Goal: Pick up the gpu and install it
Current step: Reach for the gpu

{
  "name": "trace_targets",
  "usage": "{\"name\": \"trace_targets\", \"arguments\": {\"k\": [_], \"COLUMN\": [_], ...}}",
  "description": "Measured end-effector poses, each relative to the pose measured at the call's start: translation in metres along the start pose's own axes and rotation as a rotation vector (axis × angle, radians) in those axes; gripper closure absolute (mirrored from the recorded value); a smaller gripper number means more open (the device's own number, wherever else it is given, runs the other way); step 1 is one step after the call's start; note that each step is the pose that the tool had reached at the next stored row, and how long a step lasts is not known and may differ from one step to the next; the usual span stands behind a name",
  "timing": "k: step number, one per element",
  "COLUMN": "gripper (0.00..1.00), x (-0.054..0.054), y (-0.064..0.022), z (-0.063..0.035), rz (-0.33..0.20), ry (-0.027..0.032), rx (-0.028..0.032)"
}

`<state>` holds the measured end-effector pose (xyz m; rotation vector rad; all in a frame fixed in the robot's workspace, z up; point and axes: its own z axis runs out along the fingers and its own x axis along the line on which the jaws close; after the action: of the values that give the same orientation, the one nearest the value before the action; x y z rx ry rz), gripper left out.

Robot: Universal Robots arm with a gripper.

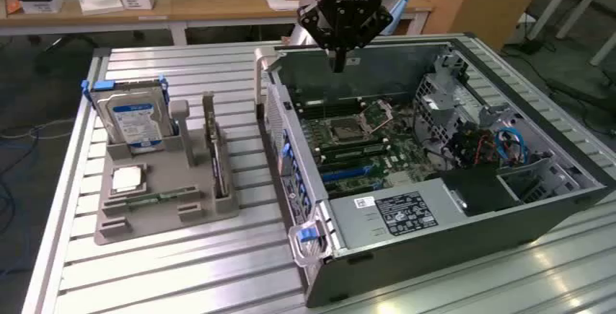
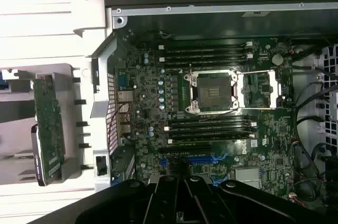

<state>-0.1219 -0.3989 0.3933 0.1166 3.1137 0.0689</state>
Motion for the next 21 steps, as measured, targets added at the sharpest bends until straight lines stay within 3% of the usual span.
{"name": "trace_targets", "arguments": {"k": [10,21], "gripper": [0.90,0.90], "x": [0.003,0.027], "y": [-0.0003,-0.0020], "z": [-0.0001,-0.0006], "rz": [0.000,0.000], "ry": [0.0000,-0.0001], "rx": [0.0001,-0.0001]}}
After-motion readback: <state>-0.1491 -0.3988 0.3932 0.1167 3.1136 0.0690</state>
